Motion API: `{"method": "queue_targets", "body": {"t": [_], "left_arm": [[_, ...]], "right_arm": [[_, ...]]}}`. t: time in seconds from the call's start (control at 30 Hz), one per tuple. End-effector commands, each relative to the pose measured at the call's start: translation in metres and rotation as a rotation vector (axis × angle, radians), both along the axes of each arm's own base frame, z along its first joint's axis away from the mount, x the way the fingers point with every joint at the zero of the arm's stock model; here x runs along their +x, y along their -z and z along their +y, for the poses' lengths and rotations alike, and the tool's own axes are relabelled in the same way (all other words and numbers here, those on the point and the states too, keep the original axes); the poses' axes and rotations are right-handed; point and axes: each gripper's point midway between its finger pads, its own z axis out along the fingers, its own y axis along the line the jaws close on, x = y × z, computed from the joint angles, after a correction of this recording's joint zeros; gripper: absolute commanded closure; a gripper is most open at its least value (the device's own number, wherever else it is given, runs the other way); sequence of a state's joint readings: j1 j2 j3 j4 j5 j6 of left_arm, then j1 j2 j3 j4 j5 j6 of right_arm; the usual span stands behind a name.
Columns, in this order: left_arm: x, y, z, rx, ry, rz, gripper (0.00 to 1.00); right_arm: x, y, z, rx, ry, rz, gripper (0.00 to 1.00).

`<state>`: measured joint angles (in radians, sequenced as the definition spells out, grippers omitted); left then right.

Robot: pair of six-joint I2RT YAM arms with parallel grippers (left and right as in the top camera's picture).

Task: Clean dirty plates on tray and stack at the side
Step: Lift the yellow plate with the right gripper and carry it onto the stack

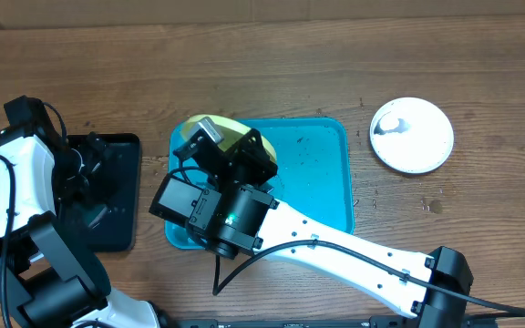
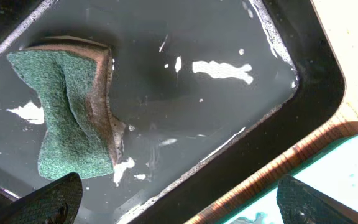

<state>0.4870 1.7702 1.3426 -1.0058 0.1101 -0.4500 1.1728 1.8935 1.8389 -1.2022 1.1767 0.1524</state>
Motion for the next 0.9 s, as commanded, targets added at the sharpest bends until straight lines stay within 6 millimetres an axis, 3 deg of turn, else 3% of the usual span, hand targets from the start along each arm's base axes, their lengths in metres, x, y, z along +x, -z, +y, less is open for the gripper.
{"method": "queue_targets", "body": {"t": [0.0, 0.1, 0.17, 0.23, 0.3, 0.37, 0.53, 0.73, 0.87], "left_arm": [[0.004, -0.003, 0.003, -0.007, -0.009, -0.016, 0.0], [0.004, -0.003, 0.003, -0.007, -0.009, -0.016, 0.0], [0.004, -0.003, 0.003, -0.007, -0.009, -0.016, 0.0], [0.004, -0.003, 0.003, -0.007, -0.009, -0.016, 0.0], [0.004, -0.003, 0.003, -0.007, -0.009, -0.016, 0.0], [0.005, -0.003, 0.003, -0.007, -0.009, -0.016, 0.0], [0.004, -0.003, 0.003, -0.007, -0.009, -0.016, 0.0], [0.005, -0.003, 0.003, -0.007, -0.009, -0.016, 0.0], [0.004, -0.003, 0.003, -0.007, -0.009, -0.016, 0.0]], "right_arm": [[-0.001, -0.007, 0.013, 0.129, -0.058, 0.07, 0.96], [-0.003, -0.003, 0.006, 0.015, -0.087, 0.109, 0.96], [0.003, -0.012, -0.002, 0.119, 0.003, 0.029, 0.96], [0.003, 0.0, 0.001, 0.073, -0.05, 0.115, 0.96], [0.012, -0.008, -0.021, 0.059, 0.039, 0.056, 0.96], [0.024, -0.017, -0.046, 0.181, 0.173, -0.023, 0.96], [0.057, 0.014, -0.082, 0.407, 0.294, 0.191, 0.96], [0.106, 0.051, -0.16, 0.807, 0.481, 0.497, 0.96], [0.122, 0.061, -0.236, 1.077, 0.628, 0.605, 0.96]]}}
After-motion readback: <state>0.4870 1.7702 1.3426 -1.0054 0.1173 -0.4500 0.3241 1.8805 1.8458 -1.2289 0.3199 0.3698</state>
